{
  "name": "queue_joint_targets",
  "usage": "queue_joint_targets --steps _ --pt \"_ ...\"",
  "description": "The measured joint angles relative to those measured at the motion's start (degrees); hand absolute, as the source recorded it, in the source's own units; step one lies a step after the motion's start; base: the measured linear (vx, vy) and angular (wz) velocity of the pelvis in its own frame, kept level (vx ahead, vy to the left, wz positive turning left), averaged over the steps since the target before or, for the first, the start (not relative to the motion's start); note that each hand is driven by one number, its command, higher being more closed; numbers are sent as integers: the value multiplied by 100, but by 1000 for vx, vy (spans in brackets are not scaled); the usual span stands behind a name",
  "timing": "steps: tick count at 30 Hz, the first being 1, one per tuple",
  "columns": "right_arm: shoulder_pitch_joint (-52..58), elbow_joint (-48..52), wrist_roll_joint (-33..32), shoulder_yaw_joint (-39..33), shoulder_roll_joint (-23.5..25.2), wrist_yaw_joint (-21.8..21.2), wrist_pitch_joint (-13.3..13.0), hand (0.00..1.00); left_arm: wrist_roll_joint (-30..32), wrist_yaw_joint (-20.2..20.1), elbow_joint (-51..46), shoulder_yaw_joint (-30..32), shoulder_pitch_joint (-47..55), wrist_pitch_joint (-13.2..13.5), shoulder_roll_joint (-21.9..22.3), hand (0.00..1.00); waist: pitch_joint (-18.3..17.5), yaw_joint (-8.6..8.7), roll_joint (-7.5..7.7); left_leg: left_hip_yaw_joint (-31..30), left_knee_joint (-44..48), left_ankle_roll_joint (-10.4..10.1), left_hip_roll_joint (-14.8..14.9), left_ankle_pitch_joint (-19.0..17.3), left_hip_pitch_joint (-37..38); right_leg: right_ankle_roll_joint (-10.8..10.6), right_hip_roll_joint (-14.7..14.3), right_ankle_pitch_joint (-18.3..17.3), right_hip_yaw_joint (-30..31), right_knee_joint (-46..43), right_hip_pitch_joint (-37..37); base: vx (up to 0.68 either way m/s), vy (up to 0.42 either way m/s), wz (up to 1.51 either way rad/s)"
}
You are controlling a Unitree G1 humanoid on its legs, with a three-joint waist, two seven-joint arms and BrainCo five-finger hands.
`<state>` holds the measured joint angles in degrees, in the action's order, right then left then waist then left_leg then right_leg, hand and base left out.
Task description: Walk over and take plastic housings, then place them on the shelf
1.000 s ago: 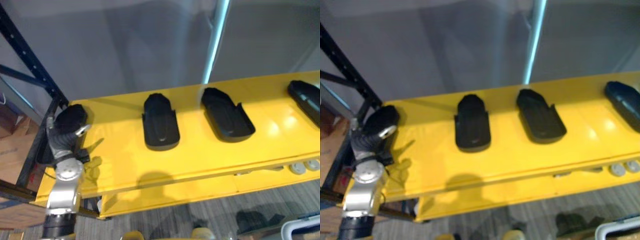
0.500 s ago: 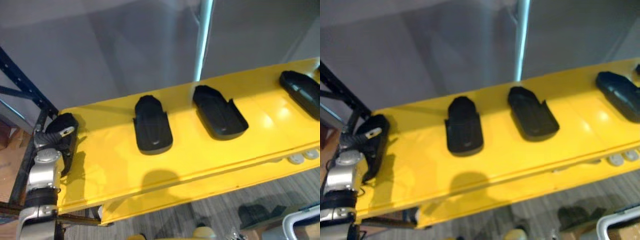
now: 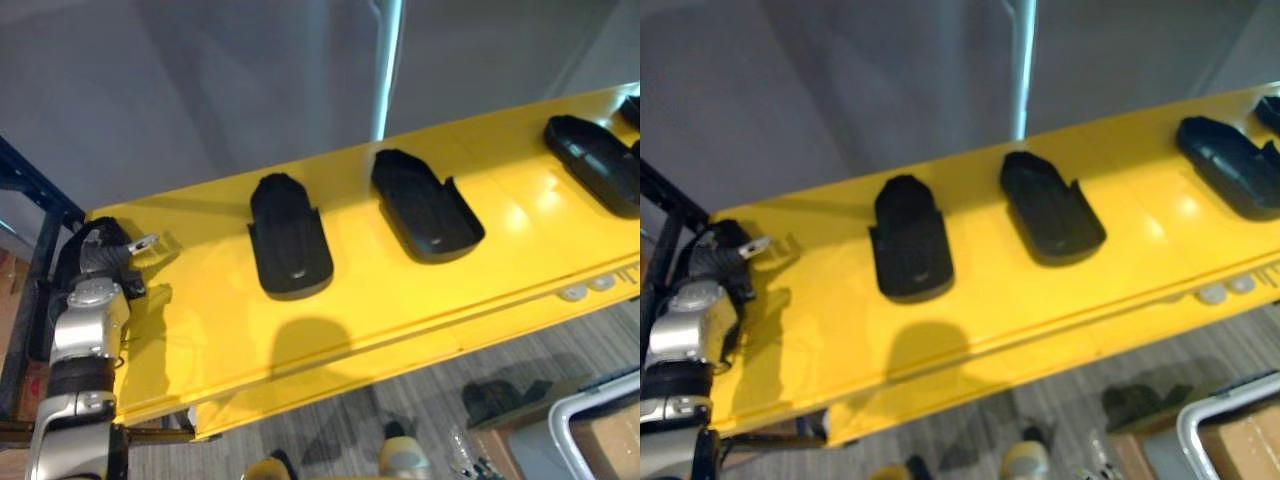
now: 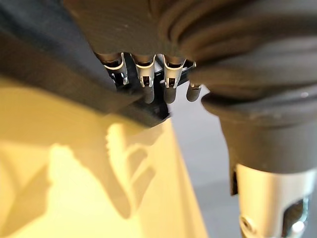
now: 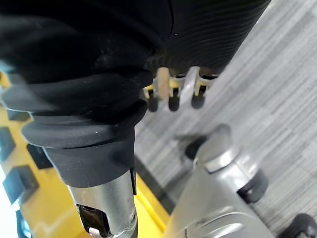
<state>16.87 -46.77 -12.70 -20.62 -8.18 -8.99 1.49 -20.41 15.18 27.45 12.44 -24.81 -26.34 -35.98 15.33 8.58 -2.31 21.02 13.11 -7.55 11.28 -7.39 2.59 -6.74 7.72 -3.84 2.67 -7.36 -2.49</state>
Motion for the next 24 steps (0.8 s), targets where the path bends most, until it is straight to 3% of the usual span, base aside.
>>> queue_joint_targets --steps 9,16,21,24 --pt "28 356 -7 237 -5 27 8 0 18 605 186 137 -235 143 52 0 170 4 31 -12 331 -20 163 -105 -259 -2 -94 -106 29 -302 263 -15 -5 -2" --pt "26 390 -7 340 -6 20 6 0 -4 602 208 269 -257 312 114 0 268 -3 61 -11 459 -7 204 -191 -282 -20 -96 -118 34 -343 245 0 0 0" --pt "32 432 -7 464 -5 24 7 0 -221 433 215 256 -276 688 299 0 272 -20 71 -10 556 13 207 -260 -286 -49 -70 -165 43 -424 244 0 0 0" --pt "34 524 -8 512 -2 26 7 0 -293 381 211 235 -307 734 301 0 284 -15 91 -9 558 13 207 -260 -286 -49 -77 -165 43 -425 245 0 0 0"
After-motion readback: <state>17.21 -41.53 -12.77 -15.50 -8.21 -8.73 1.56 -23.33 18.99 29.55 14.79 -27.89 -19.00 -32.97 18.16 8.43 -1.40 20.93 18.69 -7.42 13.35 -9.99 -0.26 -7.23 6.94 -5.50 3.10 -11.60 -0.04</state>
